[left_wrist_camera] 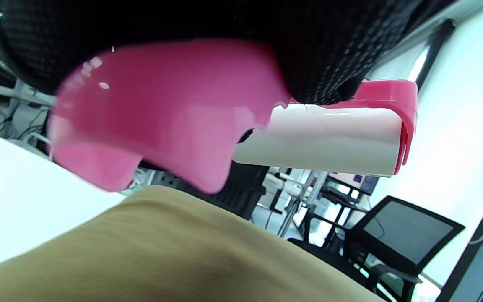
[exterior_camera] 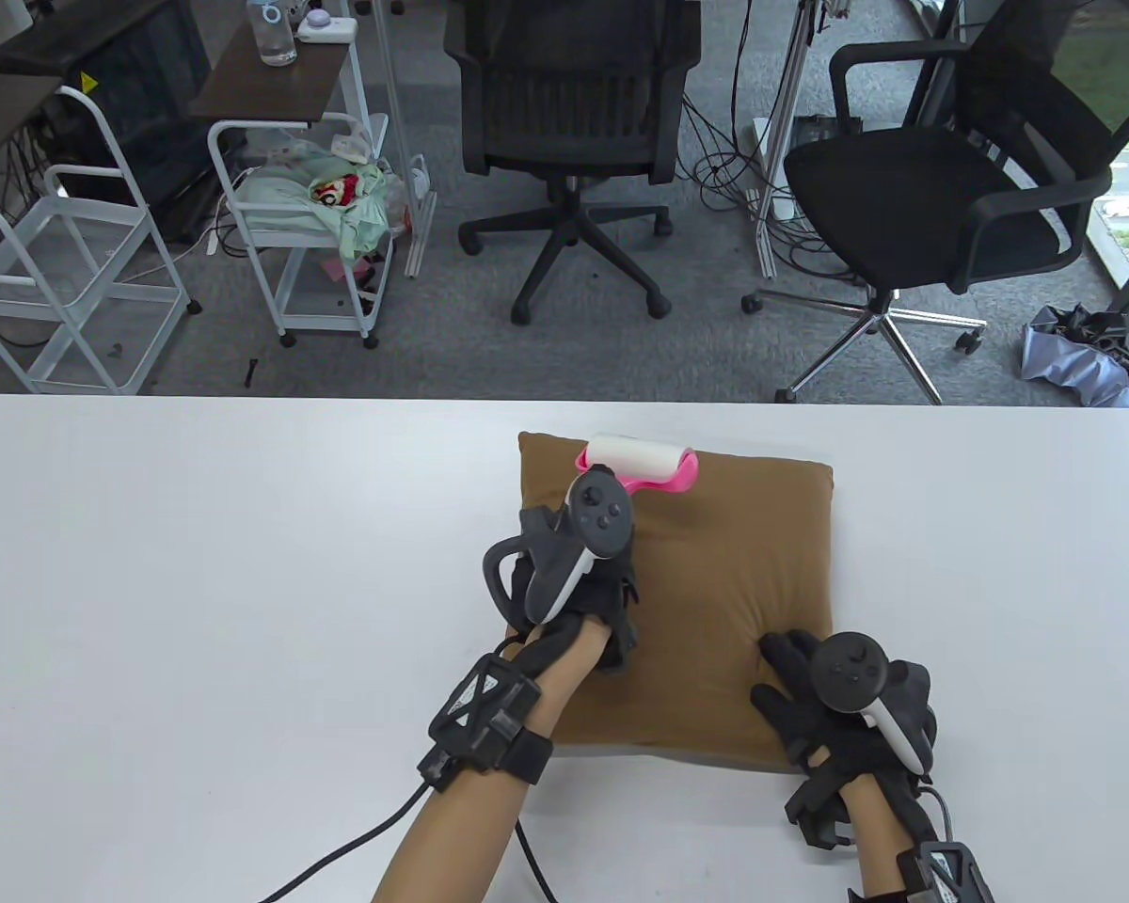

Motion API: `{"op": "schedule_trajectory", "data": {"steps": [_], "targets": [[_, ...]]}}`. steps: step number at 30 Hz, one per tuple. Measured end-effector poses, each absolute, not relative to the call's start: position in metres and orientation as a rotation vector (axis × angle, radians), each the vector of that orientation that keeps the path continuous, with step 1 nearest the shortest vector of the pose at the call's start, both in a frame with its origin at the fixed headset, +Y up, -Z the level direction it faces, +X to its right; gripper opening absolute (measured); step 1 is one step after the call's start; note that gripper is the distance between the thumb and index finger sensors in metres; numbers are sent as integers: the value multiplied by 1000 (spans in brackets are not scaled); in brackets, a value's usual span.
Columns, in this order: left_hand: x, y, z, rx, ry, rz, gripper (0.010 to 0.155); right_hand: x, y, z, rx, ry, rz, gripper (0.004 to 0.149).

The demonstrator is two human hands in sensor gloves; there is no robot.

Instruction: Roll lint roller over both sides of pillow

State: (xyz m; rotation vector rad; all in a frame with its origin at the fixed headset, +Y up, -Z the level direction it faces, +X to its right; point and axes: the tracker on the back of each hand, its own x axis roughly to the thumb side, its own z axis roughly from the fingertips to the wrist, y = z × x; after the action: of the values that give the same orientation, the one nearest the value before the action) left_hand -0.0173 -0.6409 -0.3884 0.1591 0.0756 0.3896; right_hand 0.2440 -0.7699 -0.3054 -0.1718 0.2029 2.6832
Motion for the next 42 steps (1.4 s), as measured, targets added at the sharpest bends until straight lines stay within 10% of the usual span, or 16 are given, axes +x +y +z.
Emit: {"op": "schedule_trajectory", "data": {"steps": [12, 31, 42], "targets": [[25, -686, -382, -9, 47, 262, 63, 244, -770, -306, -170, 214, 2678, 61], [-46, -691, -232, -181, -59, 201, 64, 245, -772, -304, -171, 204, 2680, 61], [-46, -691, -239, -166, -30, 225, 64, 247, -772, -302, -170, 209, 2663, 61]]}}
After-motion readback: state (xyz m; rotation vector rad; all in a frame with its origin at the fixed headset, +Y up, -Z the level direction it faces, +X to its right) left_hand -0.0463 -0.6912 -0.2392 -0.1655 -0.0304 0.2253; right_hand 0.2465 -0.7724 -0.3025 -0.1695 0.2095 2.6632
